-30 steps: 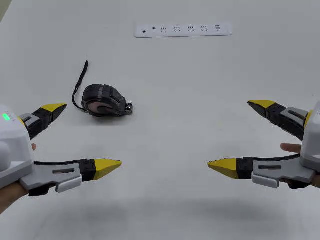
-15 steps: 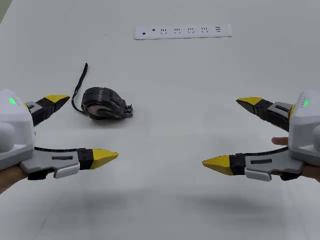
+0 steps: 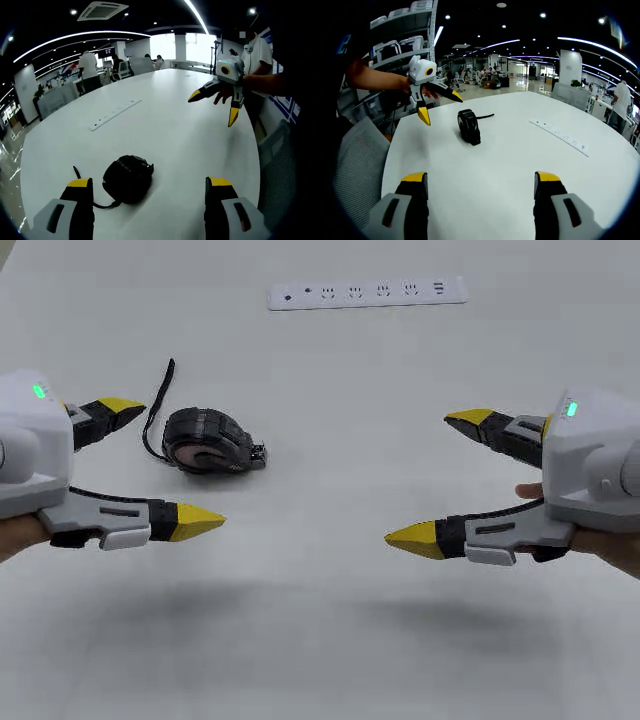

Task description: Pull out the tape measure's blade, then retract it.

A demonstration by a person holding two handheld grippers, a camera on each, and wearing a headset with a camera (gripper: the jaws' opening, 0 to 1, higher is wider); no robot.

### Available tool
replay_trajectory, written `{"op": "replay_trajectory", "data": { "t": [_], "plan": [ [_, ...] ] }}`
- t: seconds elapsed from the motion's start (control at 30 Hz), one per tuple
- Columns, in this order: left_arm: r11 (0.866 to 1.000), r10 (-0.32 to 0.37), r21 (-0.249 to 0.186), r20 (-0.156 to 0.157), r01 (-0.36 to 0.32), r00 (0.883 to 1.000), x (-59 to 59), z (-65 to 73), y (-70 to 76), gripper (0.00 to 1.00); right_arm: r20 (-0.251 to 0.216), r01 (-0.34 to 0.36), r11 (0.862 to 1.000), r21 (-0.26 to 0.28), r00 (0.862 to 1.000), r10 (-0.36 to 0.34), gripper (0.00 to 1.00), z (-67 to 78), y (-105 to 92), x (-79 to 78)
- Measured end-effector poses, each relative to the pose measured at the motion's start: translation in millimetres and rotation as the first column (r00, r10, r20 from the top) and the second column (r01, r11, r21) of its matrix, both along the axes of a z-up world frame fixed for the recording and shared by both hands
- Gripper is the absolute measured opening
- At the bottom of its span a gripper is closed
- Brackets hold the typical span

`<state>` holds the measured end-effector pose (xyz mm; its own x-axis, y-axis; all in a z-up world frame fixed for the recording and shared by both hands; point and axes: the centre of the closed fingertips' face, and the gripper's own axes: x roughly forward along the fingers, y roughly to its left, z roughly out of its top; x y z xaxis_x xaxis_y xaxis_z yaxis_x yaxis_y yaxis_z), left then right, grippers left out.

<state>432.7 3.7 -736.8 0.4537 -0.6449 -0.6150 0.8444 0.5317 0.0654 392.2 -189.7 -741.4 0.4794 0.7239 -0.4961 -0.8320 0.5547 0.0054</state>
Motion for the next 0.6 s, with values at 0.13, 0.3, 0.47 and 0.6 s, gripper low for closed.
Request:
{"op": "replay_trajectory", "data": {
  "t": [0.13,0.3,0.47,0.6],
  "plan": [
    [0.999,-0.033,0.027,-0.009,0.033,0.999,5.8,-4.3,1.0,0.88,0.004,-0.026,0.999,-0.021,1.000,0.026,0.88,-3.1,4.9,5.0],
    [0.996,-0.073,0.058,-0.023,0.074,0.997,13.8,-9.8,1.1,0.84,0.012,-0.067,0.997,-0.049,0.998,0.068,0.86,-7.2,11.3,11.9],
    [0.989,-0.114,0.091,-0.042,0.117,0.993,19.6,-16.6,0.3,0.80,0.017,-0.102,0.993,-0.055,0.995,0.103,0.83,-10.7,20.0,19.8],
    [0.979,-0.158,0.123,-0.041,0.162,0.987,23.4,-22.0,-0.4,0.76,0.022,-0.137,0.989,-0.063,0.990,0.139,0.81,-14.8,28.7,24.9]
  ]
}}
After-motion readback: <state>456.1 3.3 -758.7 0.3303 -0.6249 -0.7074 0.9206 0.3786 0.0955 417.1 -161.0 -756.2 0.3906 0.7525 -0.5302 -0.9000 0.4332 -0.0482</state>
